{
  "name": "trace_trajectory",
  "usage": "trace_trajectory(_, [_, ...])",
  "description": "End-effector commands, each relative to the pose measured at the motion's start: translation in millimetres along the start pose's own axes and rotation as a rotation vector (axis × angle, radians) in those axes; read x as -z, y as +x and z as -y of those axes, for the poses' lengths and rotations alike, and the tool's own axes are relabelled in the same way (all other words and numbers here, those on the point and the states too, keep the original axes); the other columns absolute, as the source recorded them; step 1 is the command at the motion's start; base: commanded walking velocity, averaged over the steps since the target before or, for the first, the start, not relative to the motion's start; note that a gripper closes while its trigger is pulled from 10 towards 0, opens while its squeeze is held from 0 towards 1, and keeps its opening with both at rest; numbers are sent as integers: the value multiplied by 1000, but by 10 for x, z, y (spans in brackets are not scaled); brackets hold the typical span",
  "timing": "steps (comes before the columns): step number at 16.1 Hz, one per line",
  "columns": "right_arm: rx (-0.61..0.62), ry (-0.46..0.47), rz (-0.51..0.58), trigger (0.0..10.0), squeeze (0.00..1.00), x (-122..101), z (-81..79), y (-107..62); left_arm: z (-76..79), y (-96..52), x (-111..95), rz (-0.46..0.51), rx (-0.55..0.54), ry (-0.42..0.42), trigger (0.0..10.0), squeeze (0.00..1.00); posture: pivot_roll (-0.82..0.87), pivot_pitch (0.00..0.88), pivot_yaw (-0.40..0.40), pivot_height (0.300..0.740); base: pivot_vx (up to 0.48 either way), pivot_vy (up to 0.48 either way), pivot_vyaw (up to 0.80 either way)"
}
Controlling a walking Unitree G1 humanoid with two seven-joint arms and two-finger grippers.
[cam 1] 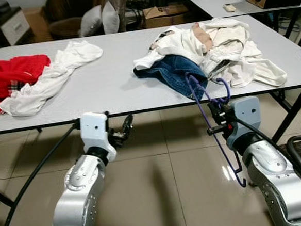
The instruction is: Hang hanger
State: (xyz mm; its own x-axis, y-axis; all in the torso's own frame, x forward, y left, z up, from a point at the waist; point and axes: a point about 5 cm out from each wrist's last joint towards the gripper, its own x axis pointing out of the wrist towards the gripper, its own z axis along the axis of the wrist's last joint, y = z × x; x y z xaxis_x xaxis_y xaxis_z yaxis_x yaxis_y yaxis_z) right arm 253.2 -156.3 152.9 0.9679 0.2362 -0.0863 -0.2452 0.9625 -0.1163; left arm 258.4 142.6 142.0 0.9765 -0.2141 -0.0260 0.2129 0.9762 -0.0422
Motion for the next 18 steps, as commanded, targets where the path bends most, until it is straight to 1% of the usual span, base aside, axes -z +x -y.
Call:
trace_trajectory(1, [-24, -11, 18, 10000, 0, -35, -26, 31, -41, 13, -56, 27, -26, 15, 10000, 1000, -144, 0, 71, 740, 0, 0, 0])
trace_trajectory(3, [-38, -12, 20, 10000, 0, -46, -46, 57, -84, 18, -73, 41, -56, 6, 10000, 1000, -145, 0, 72, 740, 0, 0, -216])
trace_trajectory(5, [-19, -5, 27, 10000, 0, -61, -12, 87, -117, 15, -87, 50, -72, 3, 10000, 1000, -143, 0, 69, 740, 332, 0, -800])
trace_trajectory(7, [-19, -8, 40, 10000, 0, -85, -3, 100, -125, 13, -90, 53, -75, 2, 10000, 1000, -144, 0, 67, 740, 426, 0, -681])
trace_trajectory(9, [-16, -7, 49, 10000, 0, -100, 4, 105, -126, 14, -87, 54, -75, 4, 10000, 1000, -146, 0, 68, 740, 450, 0, -219])
trace_trajectory(12, [-8, 2, 50, 10000, 0, -105, 16, 110, -113, 22, -85, 52, -61, 11, 10000, 1000, -146, 0, 73, 740, 450, 0, -800])
trace_trajectory(15, [-6, 2, 68, 10000, 0, -120, 16, 111, -111, 37, -90, 54, -59, 19, 10000, 1000, -146, 0, 76, 740, 454, 0, -556])
trace_trajectory(17, [-17, -38, 87, 10000, 0, -146, 9, 106, -174, 58, -112, 64, -99, 28, 10000, 1000, -148, 0, 82, 740, 450, 0, 0])
trace_trajectory(18, [-21, -51, 90, 10000, 0, -152, 8, 105, -180, 62, -113, 64, -101, 28, 10000, 1000, -148, 0, 82, 740, 450, 0, 0])
